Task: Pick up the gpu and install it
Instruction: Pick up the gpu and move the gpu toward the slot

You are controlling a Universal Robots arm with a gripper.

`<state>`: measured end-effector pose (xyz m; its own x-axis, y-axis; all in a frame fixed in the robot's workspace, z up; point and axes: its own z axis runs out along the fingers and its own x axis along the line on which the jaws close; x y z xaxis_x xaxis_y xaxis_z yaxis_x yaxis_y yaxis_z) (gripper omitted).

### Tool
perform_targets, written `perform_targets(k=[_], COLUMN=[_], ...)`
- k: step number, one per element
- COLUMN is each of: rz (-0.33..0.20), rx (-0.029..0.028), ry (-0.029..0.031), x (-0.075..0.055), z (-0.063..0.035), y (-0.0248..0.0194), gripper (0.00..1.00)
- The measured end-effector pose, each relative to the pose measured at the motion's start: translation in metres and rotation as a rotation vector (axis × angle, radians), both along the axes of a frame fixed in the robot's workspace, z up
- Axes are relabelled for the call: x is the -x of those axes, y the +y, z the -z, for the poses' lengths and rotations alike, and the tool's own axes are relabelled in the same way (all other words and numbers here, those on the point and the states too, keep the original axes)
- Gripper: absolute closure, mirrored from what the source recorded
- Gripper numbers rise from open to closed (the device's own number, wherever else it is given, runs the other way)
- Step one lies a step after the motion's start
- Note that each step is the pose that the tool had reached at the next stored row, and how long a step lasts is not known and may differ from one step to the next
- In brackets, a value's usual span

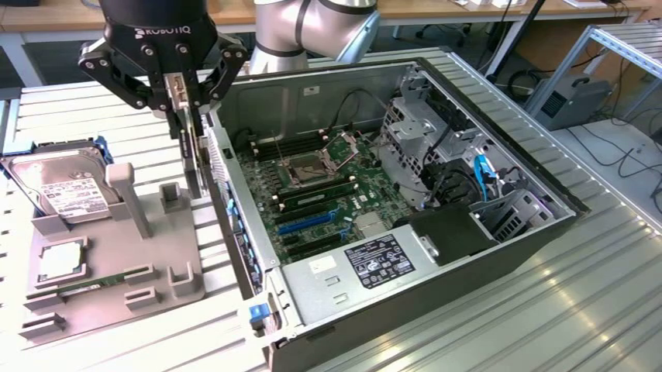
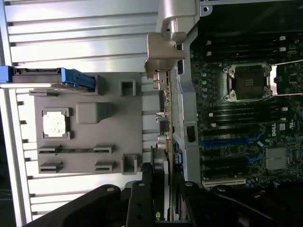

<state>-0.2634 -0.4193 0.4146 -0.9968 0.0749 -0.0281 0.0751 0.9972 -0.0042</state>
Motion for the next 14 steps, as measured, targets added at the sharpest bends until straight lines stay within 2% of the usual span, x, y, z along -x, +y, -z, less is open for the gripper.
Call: perform_targets(k=[14], rz=[0.0], rx=[0.0029], ry=[0.0001], x=[-0.0088], z=[0.0], y=[0.0], gripper=[0.73])
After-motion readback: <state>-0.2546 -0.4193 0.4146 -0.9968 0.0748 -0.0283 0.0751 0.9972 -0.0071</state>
